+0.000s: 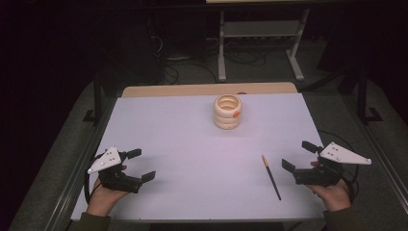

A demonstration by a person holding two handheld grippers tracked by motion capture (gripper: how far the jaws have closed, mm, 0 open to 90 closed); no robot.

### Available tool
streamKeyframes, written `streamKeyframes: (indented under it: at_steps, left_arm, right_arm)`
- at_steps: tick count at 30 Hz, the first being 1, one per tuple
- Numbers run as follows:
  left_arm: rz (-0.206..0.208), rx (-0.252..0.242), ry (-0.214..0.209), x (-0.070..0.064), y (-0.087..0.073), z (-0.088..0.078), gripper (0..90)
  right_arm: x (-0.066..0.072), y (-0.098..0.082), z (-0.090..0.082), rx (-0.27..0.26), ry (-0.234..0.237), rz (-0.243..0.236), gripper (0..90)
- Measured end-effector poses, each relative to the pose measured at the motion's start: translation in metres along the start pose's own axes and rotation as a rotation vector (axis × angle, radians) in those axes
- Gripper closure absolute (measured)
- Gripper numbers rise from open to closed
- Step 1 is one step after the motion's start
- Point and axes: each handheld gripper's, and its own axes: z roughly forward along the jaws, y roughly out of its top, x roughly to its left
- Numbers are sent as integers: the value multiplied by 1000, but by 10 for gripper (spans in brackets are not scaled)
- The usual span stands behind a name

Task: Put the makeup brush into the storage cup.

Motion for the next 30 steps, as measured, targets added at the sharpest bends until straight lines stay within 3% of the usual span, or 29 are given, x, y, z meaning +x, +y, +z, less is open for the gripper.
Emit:
streamKeyframes:
  at_steps: [11,17,30]
  left_arm:
    - [-8,-17,-4,-3,1,2,27]
    - [8,-21,-7,-1,2,2,27]
    - [10,-22,-18,-1,3,5,27]
  right_arm:
    - [-3,-1,-4,-10,-5,10,0]
    - [0,2,-5,-18,-12,2,0]
    - [2,4,2,-15,-1,-3,0]
